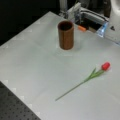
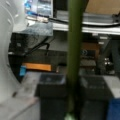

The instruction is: Flower insertion into a vase

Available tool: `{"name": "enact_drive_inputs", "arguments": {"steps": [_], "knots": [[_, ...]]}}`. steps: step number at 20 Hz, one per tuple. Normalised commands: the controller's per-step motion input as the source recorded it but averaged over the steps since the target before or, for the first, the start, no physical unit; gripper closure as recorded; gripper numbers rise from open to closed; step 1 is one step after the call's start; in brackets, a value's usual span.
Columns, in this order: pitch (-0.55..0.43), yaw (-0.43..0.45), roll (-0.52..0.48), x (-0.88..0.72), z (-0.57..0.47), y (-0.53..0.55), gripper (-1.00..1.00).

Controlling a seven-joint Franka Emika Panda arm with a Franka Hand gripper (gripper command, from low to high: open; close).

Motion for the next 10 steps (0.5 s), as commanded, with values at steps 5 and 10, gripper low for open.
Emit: {"name": "enact_drive_inputs", "arguments": {"steps": [5,10], "knots": [[0.256,-0.338,0.065,0.19,0.01,0.07,1.0],[0.296,-0.193,0.055,0.31,-0.04,0.1,1.0]]}}
